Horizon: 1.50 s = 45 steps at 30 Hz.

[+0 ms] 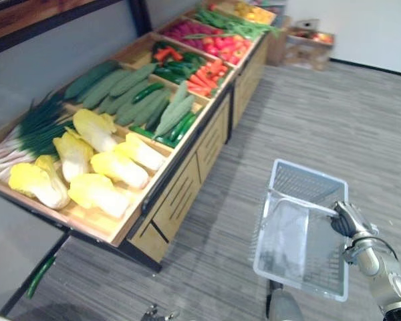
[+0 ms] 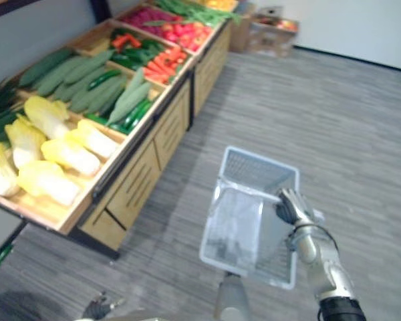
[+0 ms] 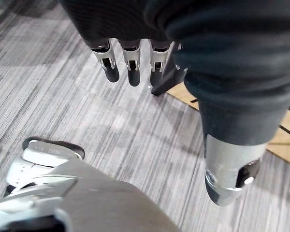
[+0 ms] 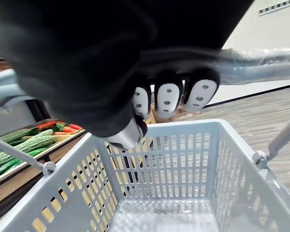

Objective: Pick vegetable in the basket

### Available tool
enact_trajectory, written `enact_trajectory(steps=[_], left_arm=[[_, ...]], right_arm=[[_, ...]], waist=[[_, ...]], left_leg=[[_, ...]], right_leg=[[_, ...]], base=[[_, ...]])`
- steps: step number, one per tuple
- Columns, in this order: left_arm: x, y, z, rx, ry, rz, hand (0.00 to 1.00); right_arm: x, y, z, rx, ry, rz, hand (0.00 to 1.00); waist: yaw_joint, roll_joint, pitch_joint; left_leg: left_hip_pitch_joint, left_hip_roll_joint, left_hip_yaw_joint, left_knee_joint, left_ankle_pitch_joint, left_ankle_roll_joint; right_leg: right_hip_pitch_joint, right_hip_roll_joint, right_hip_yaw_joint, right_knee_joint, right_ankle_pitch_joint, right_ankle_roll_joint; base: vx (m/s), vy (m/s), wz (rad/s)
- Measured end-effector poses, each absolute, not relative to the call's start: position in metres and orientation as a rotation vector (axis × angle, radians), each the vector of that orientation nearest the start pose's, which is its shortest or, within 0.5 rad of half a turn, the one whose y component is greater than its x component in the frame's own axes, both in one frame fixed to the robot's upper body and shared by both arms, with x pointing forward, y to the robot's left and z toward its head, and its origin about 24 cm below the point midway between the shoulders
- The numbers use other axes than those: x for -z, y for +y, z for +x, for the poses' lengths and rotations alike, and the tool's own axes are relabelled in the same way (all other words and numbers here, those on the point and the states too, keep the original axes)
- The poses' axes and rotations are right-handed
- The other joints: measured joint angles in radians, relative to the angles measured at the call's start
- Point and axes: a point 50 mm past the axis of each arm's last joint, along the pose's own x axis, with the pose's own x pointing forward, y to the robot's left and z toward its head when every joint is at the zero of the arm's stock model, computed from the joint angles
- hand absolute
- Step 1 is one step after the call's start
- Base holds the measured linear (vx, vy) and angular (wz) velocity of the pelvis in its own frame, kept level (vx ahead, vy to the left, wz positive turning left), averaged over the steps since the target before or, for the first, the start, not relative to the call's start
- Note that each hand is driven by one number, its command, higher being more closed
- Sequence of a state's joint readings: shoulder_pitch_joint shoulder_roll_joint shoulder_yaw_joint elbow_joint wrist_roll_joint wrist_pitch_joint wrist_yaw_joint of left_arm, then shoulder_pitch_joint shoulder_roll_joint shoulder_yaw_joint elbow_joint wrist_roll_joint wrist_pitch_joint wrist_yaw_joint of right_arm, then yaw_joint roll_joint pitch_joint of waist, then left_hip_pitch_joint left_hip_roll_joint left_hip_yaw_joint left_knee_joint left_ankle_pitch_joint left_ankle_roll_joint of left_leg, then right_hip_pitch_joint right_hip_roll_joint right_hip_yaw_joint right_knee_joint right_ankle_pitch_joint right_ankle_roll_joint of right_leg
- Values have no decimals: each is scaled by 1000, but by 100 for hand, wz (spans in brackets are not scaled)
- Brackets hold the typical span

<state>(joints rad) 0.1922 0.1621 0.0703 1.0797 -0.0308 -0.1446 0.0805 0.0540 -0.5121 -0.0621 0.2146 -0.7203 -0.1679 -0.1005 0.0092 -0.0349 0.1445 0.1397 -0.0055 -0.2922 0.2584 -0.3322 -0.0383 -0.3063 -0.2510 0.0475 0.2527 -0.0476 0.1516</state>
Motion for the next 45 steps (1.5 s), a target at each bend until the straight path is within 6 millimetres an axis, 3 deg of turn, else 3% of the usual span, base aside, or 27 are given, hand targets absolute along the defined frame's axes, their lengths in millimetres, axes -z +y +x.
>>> enact_trajectory(steps=[1,3,5,7,10,12,17,19,22,26,28,29,31,32,33,34,35,36,37,38,40,41,43,44,45], left_arm=[[161,233,46,-301,1129,121,0],[166,217,35,-324,1167,60,0],[168,208,33,-347,1171,15,0],[167,211,34,-388,1163,-4,0],[165,212,38,-392,1139,-5,0],[165,211,39,-387,1128,-5,0],[167,206,32,-359,1163,-11,0],[167,203,33,-351,1163,-15,0],[167,203,33,-340,1166,-7,0],[167,203,33,-335,1168,-2,0],[168,202,32,-330,1171,1,0],[168,202,31,-328,1178,1,0],[167,210,29,-324,1181,33,0],[167,212,29,-311,1184,50,0],[166,216,30,-308,1181,63,0],[164,222,33,-303,1173,87,0],[163,228,35,-309,1163,104,0],[162,231,36,-310,1159,113,0],[160,235,40,-309,1145,126,0],[159,238,42,-325,1134,132,0],[157,240,53,-339,1107,130,0],[156,237,60,-337,1084,125,0],[154,237,69,-332,1054,124,0],[153,238,73,-333,1043,128,0],[152,242,74,-342,1042,135,0]], right_arm=[[-30,-272,233,8,94,-1224,100],[-26,-282,230,19,145,-1248,100],[-25,-286,229,30,166,-1264,100],[-14,-287,218,14,216,-1252,100],[-15,-297,212,57,233,-1249,100],[-19,-303,211,99,236,-1236,100],[-21,-318,202,181,270,-1210,100],[-23,-320,201,199,267,-1211,100],[-19,-315,201,191,268,-1192,100],[-13,-307,202,175,266,-1161,100],[-7,-302,201,153,276,-1151,100],[0,-301,198,140,303,-1140,100],[13,-300,187,131,360,-1119,100],[18,-301,182,131,394,-1114,100],[19,-301,181,134,401,-1111,100],[21,-299,181,132,406,-1104,100],[23,-298,180,135,413,-1097,100],[24,-297,179,137,418,-1090,100],[25,-295,180,141,418,-1081,100],[23,-296,181,145,410,-1081,100],[19,-298,185,162,394,-1081,100],[15,-298,190,173,376,-1079,100],[12,-298,194,185,360,-1073,100],[12,-299,194,190,358,-1065,100],[13,-297,194,189,356,-1057,100]], waist=[[-2,-1,-10],[-1,64,-51],[5,88,-63],[13,71,-54],[20,57,-49],[21,60,-49],[18,88,-58],[20,107,-58],[24,111,-59],[28,99,-51],[30,98,-51],[29,94,-50],[22,58,-52],[22,44,-50],[21,34,-50],[17,10,-40],[13,1,-29],[9,5,-25],[-2,-10,-22],[-7,-22,-20],[-8,-23,-15],[-4,-15,-10],[-6,-21,-6],[-6,-33,-2],[-3,-52,-4]], left_leg=[[-5,12,-28,35,-28,-22],[-84,82,-72,140,-16,-48],[-160,121,-37,224,72,-41],[-225,191,153,308,272,-19],[-259,242,373,313,281,-15],[-289,233,441,265,275,-24],[-248,156,531,-107,330,-39],[-244,145,540,-164,333,-36],[-251,126,571,-188,344,-26],[-232,96,591,-188,340,-28],[-219,88,595,-186,316,-19],[-202,81,608,-184,284,13],[-166,49,605,-179,242,22],[-148,32,596,-177,231,31],[-142,26,591,-176,226,34],[-125,17,576,-177,220,42],[-90,18,547,-186,221,53],[-81,25,535,-187,221,56],[-83,43,519,-181,225,49],[-81,56,494,-178,226,46],[-86,83,467,-180,233,33],[-91,105,458,-181,231,13],[-103,121,435,-180,228,-23],[-103,125,423,-178,220,-46],[-101,137,413,-167,206,-82]], right_leg=[[10,-15,-34,26,57,56],[17,21,-152,98,-1,-10],[39,27,-243,138,-43,-59],[164,24,-372,95,-71,-105],[294,21,-507,-6,-89,-114],[312,27,-556,-33,-93,-108],[309,57,-674,-66,-86,-95],[311,59,-699,-90,-74,-76],[338,58,-723,-157,-42,-42],[384,48,-723,-216,-9,-23],[378,27,-716,-167,-31,-20],[365,-9,-715,-77,-83,-5],[352,-88,-705,93,-140,18],[285,-155,-627,288,-131,-5],[234,-179,-572,385,-108,-41],[158,-198,-459,528,-41,-97],[98,-189,-359,627,32,-73],[85,-170,-325,647,16,-74],[70,-139,-310,618,-57,-74],[65,-114,-327,539,-79,-96],[57,-76,-326,365,-86,-88],[59,-46,-298,219,-77,-75],[59,-31,-210,36,-43,-35],[68,-32,-175,-28,-34,-26],[77,-29,-153,-68,26,6]], base=[[313,-426,123],[297,-441,116],[362,-569,131],[252,-488,155],[122,-339,121],[30,-150,85],[3,2,67],[5,114,47],[-6,155,34],[37,97,12],[86,92,-2],[81,97,6],[90,84,24],[120,78,30],[158,89,30],[178,56,38],[209,26,43],[225,-23,56],[197,-73,62],[196,-100,61],[211,-171,42],[195,-206,27],[177,-279,30],[219,-441,38],[192,-513,27]])
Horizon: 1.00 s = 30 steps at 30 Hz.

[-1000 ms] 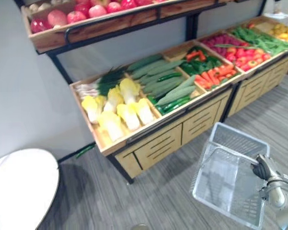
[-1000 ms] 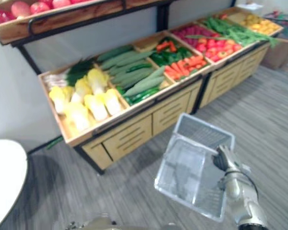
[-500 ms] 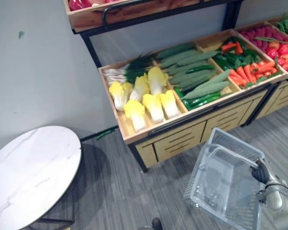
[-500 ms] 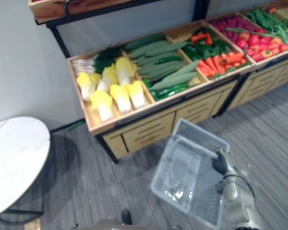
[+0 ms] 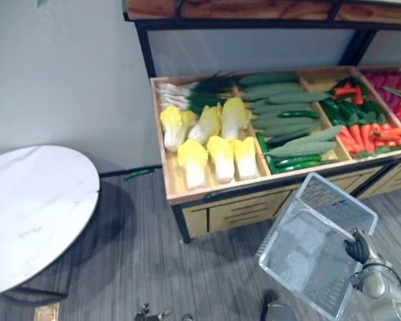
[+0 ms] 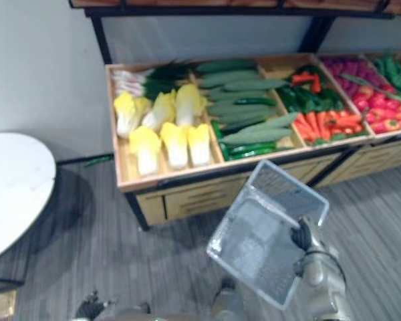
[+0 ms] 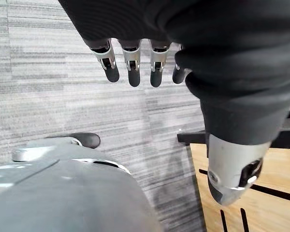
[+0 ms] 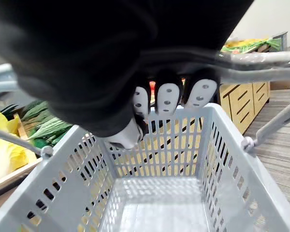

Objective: Pick vegetable in the basket

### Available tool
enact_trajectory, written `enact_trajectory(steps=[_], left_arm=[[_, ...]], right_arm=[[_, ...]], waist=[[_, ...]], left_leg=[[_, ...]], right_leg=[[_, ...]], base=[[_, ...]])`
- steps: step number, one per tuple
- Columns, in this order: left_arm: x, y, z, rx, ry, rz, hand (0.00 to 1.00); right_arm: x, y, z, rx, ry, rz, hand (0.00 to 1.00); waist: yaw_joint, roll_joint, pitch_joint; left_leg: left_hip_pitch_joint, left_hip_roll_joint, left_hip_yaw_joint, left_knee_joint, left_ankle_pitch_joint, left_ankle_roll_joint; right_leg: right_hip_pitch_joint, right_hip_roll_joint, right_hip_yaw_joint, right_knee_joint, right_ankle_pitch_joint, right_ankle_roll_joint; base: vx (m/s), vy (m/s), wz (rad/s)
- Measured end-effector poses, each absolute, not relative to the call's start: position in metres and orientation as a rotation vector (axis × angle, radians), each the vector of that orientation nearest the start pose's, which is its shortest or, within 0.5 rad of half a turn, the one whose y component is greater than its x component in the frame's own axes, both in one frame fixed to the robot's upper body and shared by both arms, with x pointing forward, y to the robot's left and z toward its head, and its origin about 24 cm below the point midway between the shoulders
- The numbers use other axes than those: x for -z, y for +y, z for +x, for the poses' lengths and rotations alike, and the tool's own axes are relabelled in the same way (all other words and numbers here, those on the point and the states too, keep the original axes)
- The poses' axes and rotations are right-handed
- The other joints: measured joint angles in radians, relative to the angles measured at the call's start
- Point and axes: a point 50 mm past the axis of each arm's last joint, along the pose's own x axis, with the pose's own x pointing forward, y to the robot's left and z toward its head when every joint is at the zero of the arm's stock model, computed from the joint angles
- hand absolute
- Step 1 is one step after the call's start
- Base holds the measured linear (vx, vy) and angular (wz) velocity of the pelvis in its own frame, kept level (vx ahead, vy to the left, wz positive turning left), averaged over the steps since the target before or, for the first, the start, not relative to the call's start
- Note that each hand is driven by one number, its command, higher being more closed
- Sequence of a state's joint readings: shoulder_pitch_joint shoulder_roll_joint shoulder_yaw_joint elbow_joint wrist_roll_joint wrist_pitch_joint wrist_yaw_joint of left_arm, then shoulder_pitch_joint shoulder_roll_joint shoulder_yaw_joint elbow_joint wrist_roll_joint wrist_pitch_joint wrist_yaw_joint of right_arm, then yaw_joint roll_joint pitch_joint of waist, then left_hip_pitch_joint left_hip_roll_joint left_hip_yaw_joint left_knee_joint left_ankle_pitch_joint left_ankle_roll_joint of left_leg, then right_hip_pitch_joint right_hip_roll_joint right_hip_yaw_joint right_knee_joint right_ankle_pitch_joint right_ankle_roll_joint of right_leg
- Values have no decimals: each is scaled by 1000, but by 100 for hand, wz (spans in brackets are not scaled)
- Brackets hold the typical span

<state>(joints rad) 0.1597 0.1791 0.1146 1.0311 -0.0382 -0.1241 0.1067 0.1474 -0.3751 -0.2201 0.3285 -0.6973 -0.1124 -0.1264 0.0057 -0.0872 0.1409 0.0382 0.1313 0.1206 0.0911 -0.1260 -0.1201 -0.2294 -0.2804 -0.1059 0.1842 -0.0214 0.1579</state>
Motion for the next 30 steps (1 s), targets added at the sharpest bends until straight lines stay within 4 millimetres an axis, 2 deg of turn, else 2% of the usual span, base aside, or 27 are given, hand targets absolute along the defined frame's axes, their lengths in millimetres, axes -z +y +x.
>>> enact_trajectory(steps=[1,2,3,5,7,8,10,11,12,14,16,19,20,22,25,27,28,30], left_arm=[[153,241,74,-341,1047,131,0],[156,233,74,-332,1058,112,0],[157,226,73,-323,1061,94,0],[158,221,74,-321,1059,79,0],[159,221,71,-336,1067,69,0],[159,222,70,-348,1068,62,0],[159,222,69,-352,1071,59,0],[159,222,70,-355,1068,55,0],[159,222,72,-366,1062,45,0],[155,221,82,-382,1016,22,0],[151,221,91,-414,976,1,0],[138,223,109,-492,859,1,0],[129,225,120,-522,793,12,0],[112,231,138,-572,673,24,0],[69,243,171,-660,419,46,0],[33,248,190,-701,227,97,0],[14,251,198,-724,131,141,0],[-5,253,205,-761,36,223,0]], right_arm=[[12,-298,194,191,356,-1059,100],[12,-301,193,202,364,-1063,100],[11,-304,192,207,372,-1073,100],[13,-306,188,210,393,-1078,100],[15,-307,184,208,409,-1079,100],[15,-308,183,208,411,-1082,100],[16,-309,181,207,417,-1082,100],[20,-311,174,206,441,-1081,100],[22,-312,169,208,456,-1079,100],[27,-320,152,244,501,-1060,100],[33,-327,138,296,547,-1040,100],[44,-331,120,364,622,-984,100],[47,-331,114,389,636,-966,100],[53,-328,106,411,658,-951,100],[59,-330,100,433,687,-946,100],[64,-328,97,431,709,-934,100],[66,-327,97,439,711,-930,100],[68,-328,102,448,709,-922,100]], waist=[[-2,17,8],[-1,46,7],[-7,88,8],[-15,114,8],[-17,129,1],[-20,121,3],[-30,112,9],[-33,107,12],[-34,106,13],[-35,101,16],[-34,108,17],[-31,112,17],[-32,119,18],[-30,129,12],[-31,134,9],[-32,134,7],[-32,135,7],[-32,135,7]], left_leg=[[0,21,-9,1,-8,-27],[0,60,-20,-3,-9,-37],[2,98,-17,-17,9,-49],[8,126,-16,-40,60,-76],[-10,144,-18,-15,112,-77],[-51,149,-25,49,128,-71],[-113,152,-31,158,162,-32],[-131,153,-24,199,201,-15],[-134,153,-17,208,224,-8],[-142,155,25,195,313,11],[-144,155,35,188,340,30],[-139,92,29,121,270,-3],[-133,71,34,64,262,-3],[-106,73,32,2,251,-9],[-86,71,36,-57,220,-5],[-80,63,42,-72,198,0],[-77,60,60,-77,184,4],[-58,57,82,-90,160,7]], right_leg=[[9,24,-8,7,57,13],[8,60,-34,20,33,-5],[5,92,-61,43,7,-27],[3,112,-86,68,-17,-42],[12,126,-110,79,-41,-68],[15,126,-122,81,-53,-75],[44,123,-154,77,-56,-92],[72,118,-175,73,-60,-99],[87,117,-187,64,-63,-102],[135,109,-234,19,-68,-111],[168,112,-263,-10,-68,-111],[180,110,-278,-35,-65,-102],[177,123,-286,-44,-60,-100],[162,140,-285,-43,-57,-97],[148,146,-278,-51,-29,-97],[147,150,-266,-73,-6,-89],[146,151,-255,-88,9,-86],[146,153,-229,-105,27,-80]], base=[[133,-447,23],[152,-388,22],[140,-263,21],[146,-230,29],[155,-273,29],[108,-268,32],[89,-225,43],[91,-191,43],[100,-222,55],[53,-146,58],[42,-109,43],[43,-29,23],[17,45,16],[29,65,3],[24,105,-7],[-1,110,-14],[-19,111,-18],[-39,103,-37]])
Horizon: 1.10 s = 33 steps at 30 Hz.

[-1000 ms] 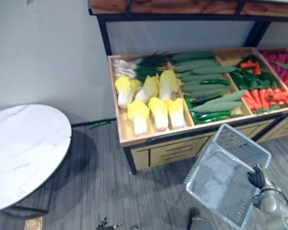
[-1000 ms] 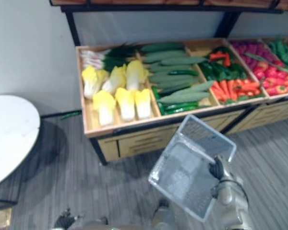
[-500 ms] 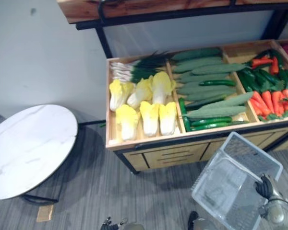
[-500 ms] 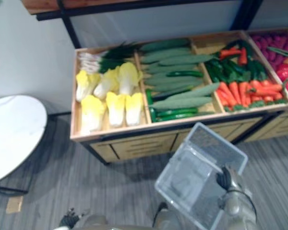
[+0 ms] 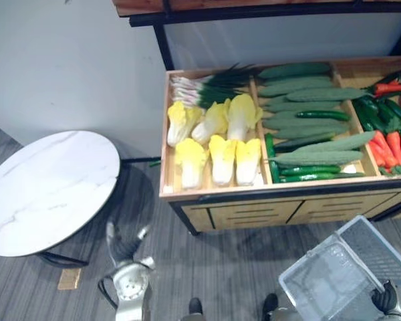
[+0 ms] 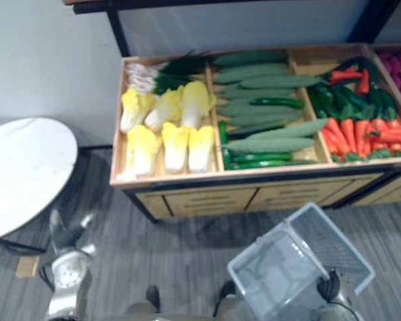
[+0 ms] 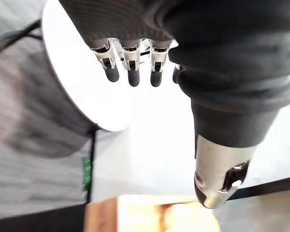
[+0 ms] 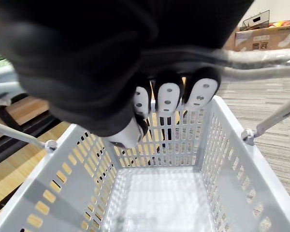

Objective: Pick vegetable in the basket

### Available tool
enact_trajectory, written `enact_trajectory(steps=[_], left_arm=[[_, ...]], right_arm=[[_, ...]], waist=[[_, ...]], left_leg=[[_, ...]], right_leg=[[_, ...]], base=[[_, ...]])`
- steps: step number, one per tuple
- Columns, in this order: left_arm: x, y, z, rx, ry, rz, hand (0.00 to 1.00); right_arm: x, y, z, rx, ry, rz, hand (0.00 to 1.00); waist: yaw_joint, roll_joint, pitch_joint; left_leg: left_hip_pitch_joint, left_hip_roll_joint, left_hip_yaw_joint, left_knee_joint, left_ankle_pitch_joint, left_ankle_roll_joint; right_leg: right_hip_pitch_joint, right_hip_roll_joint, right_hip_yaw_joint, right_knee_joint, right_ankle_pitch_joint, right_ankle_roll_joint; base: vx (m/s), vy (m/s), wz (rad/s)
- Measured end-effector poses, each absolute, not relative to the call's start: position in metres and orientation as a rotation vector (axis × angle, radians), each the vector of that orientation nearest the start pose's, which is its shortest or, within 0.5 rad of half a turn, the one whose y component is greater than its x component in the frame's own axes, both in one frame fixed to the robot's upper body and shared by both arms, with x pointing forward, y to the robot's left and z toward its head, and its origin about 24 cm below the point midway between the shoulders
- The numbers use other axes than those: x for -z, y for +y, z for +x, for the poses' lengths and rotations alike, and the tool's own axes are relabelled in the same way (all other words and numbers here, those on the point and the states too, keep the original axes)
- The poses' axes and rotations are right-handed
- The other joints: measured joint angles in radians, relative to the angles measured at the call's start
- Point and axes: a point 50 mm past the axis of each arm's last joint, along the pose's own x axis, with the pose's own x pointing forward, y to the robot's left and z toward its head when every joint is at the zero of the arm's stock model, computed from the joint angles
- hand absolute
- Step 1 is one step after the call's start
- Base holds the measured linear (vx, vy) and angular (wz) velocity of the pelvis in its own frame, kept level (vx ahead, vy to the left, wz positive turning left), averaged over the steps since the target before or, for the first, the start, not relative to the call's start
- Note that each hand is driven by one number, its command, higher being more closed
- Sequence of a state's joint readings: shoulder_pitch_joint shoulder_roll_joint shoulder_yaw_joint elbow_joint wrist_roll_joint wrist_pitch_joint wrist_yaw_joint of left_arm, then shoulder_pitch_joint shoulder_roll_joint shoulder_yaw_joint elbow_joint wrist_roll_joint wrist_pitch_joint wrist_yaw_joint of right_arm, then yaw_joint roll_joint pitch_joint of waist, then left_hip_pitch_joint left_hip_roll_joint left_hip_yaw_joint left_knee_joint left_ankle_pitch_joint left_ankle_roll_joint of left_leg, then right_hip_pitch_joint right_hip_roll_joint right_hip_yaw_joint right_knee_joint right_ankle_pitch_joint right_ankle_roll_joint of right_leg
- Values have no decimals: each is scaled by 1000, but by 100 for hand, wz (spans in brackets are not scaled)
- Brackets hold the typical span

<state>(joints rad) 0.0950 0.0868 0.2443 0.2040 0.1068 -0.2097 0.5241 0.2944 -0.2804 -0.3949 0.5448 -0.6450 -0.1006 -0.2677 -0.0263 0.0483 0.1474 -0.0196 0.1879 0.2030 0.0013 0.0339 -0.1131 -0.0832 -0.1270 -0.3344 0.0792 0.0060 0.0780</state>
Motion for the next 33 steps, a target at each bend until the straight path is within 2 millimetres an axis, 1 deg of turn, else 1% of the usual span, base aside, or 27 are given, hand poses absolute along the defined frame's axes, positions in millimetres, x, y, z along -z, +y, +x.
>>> enact_trajectory(steps=[1,2,3,5,8,12,14,18,22,23,26,30,33], left_arm=[[-13,251,209,-779,-4,251,0],[-16,250,212,-788,-20,267,0],[-22,248,214,-806,-52,312,0],[-26,246,215,-818,-73,344,0],[-35,240,218,-822,-122,387,0],[-37,227,224,-767,-141,438,0],[-41,223,230,-757,-157,440,0],[-45,222,241,-777,-164,473,0],[-40,222,253,-802,-121,486,0],[-38,223,257,-806,-99,496,0],[-37,222,265,-818,-81,501,0],[-41,220,277,-832,-74,500,0],[-45,220,283,-834,-77,505,0]], right_arm=[[70,-327,105,456,707,-910,100],[71,-326,105,456,709,-904,100],[71,-326,107,453,707,-902,100],[71,-325,108,449,704,-902,100],[74,-326,108,447,717,-899,100],[76,-325,106,458,723,-898,100],[78,-323,109,451,720,-903,100],[77,-322,114,443,703,-912,100],[75,-317,127,409,663,-930,100],[74,-315,131,399,646,-933,100],[72,-313,136,388,621,-945,100],[72,-310,139,384,607,-951,100],[71,-306,146,373,581,-957,100]], waist=[[0,3,-1],[-1,2,-1],[-1,-1,-3],[-4,-1,-3],[-25,-2,-5],[-29,-2,-7],[-30,-3,-8],[-33,-5,-8],[-51,-11,-7],[-51,-14,-7],[-53,-17,-6],[-57,-25,-1],[-58,-34,5]], left_leg=[[5,0,9,0,-21,-2],[4,-4,13,1,-25,-2],[4,-13,32,2,-32,1],[4,-20,45,3,-38,6],[3,-26,56,1,-43,0],[3,-23,59,0,-42,-5],[5,-22,61,-4,-40,-2],[7,-23,65,-10,-39,-1],[7,-24,69,-16,-40,-1],[6,-24,79,-19,-40,-1],[5,-24,96,-25,-40,-1],[2,-23,103,-33,-40,-1],[-14,-24,113,-33,-40,-1]], right_leg=[[0,3,14,-14,16,4],[0,2,19,-23,20,8],[0,-1,45,-50,43,10],[0,-2,64,-74,57,10],[1,-4,75,-97,71,13],[0,2,78,-103,74,9],[1,5,81,-108,78,15],[0,7,87,-114,82,13],[-4,9,95,-117,82,13],[-16,10,106,-116,83,12],[-32,14,123,-116,85,11],[-45,17,130,-116,85,11],[-70,17,142,-112,86,12]], base=[[-49,91,-39],[-73,107,-38],[-60,81,-29],[-41,55,-27],[-12,23,-11],[27,-9,-4],[57,-15,-4],[52,-5,-3],[36,-4,-6],[20,-4,-20],[8,-7,-21],[16,-14,-7],[6,-9,-10]])
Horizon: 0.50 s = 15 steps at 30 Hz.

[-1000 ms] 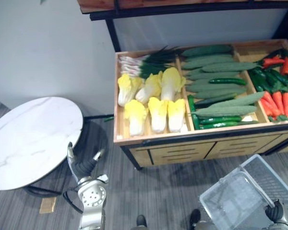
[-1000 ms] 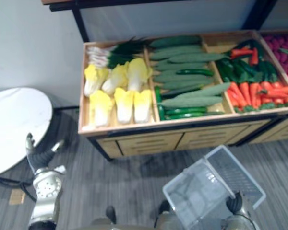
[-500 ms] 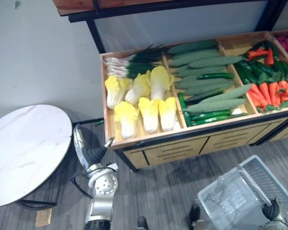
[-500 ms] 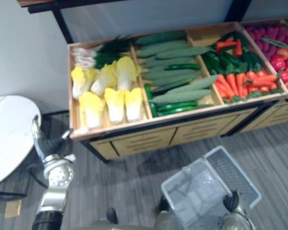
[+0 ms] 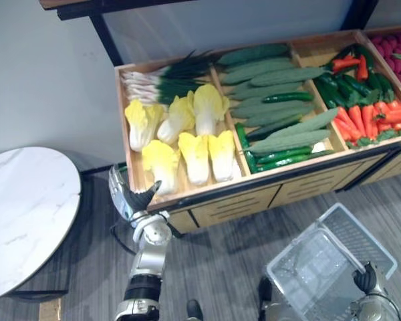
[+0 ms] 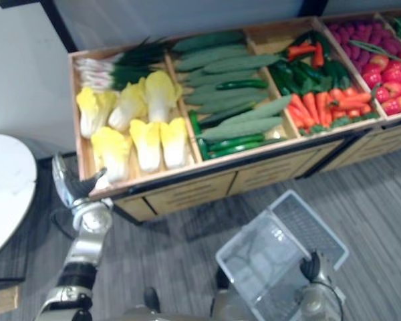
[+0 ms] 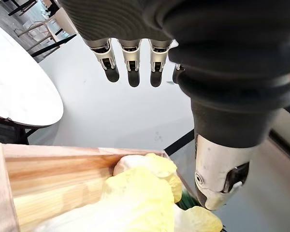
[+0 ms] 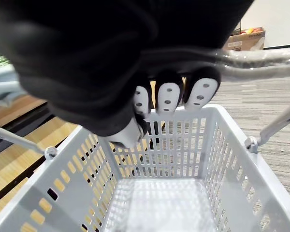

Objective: Pick vegetable in the basket

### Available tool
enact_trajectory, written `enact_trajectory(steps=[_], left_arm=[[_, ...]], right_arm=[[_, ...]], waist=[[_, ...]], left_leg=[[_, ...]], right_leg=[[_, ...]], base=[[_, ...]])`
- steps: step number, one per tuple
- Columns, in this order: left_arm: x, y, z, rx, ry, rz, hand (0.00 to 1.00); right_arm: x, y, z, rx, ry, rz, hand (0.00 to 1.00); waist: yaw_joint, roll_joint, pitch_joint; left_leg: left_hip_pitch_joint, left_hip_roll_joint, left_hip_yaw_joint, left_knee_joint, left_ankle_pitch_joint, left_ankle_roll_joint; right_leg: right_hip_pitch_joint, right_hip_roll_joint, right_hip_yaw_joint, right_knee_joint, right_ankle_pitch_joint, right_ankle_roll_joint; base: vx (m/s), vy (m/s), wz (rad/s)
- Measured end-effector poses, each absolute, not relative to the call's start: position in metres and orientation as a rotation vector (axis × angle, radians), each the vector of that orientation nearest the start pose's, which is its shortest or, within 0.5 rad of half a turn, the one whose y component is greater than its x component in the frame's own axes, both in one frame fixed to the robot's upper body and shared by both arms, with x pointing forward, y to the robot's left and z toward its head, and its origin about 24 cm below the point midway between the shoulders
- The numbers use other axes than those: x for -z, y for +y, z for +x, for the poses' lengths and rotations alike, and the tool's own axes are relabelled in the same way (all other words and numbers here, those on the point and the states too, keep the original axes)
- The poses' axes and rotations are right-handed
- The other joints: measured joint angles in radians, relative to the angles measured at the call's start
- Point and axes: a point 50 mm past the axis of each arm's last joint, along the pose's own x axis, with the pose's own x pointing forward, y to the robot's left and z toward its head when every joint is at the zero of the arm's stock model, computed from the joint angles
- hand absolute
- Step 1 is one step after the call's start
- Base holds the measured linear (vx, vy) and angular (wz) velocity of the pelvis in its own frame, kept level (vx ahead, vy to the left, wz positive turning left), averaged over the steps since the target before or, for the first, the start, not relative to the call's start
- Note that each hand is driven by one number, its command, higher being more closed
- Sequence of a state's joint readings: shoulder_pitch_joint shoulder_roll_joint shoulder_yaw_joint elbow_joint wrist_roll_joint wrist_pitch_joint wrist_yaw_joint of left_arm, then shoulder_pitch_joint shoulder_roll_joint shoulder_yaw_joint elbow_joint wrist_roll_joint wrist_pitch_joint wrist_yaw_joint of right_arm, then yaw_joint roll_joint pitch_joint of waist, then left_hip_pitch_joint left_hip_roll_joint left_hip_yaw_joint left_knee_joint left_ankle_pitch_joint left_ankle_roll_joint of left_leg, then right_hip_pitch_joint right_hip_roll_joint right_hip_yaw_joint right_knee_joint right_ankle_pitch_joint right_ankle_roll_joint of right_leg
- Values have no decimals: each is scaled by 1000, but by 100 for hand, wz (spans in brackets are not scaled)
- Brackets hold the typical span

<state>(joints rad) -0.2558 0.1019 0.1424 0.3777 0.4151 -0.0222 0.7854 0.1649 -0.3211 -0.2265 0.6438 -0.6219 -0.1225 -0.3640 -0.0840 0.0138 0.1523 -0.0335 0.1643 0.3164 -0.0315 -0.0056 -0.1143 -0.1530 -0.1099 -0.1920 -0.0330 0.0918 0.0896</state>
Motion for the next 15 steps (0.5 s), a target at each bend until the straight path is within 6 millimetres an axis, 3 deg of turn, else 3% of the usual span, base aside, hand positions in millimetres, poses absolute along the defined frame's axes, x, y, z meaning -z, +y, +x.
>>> enact_trajectory(steps=[15], left_arm=[[-55,214,306,-863,-71,492,0]], right_arm=[[58,-299,173,374,461,-979,100]], waist=[[-10,-6,65]], left_leg=[[-25,-3,6,-1,1,0]], right_leg=[[-40,0,21,4,2,-2]], base=[[15,-11,-4]])
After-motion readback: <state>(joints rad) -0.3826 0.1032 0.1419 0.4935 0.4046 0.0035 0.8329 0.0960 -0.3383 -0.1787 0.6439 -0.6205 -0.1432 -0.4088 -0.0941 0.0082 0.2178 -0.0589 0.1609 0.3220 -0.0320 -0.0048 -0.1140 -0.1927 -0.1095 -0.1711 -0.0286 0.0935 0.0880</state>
